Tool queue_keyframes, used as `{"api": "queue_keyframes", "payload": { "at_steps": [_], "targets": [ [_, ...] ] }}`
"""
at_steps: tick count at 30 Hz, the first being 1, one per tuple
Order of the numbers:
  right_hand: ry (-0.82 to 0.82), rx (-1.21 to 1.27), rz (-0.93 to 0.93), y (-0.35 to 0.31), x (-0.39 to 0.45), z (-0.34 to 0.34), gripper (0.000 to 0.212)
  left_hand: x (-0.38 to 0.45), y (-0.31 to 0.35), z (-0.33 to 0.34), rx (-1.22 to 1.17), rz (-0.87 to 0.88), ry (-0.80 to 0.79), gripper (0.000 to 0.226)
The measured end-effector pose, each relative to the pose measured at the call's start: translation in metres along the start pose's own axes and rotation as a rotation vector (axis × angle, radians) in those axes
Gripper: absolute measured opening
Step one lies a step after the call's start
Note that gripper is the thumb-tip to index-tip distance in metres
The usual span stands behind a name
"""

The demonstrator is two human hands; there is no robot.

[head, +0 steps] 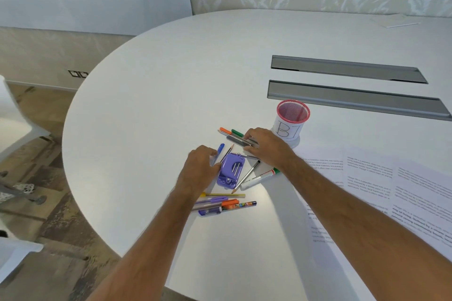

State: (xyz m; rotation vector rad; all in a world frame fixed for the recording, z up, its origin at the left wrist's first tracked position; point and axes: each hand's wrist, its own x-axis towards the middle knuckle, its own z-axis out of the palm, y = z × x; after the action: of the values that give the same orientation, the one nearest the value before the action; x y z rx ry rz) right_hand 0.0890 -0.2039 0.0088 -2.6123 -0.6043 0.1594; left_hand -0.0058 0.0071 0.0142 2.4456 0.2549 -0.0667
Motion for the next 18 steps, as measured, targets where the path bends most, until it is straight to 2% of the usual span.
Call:
{"api": "queue_keyframes", "payload": {
  "at_steps": [5,13,18],
  "targets": [
    [0.019,-0.056,-0.005,0.0,0.009,0.003,0.017,0.002,-0.001,-0.003,0.084,0.086,0.002,0.039],
    [0.025,-0.06,-0.028,-0.011,0.029,0.006,0.019,0.011,-0.004,-0.012,0.188,0.132,-0.003,0.037],
    [-0.028,-0.025,-0.047,-0.021,0.047,0.01,0.021,0.015,-0.01,-0.013,0.223,0.14,-0.019,0.034]
  ]
}}
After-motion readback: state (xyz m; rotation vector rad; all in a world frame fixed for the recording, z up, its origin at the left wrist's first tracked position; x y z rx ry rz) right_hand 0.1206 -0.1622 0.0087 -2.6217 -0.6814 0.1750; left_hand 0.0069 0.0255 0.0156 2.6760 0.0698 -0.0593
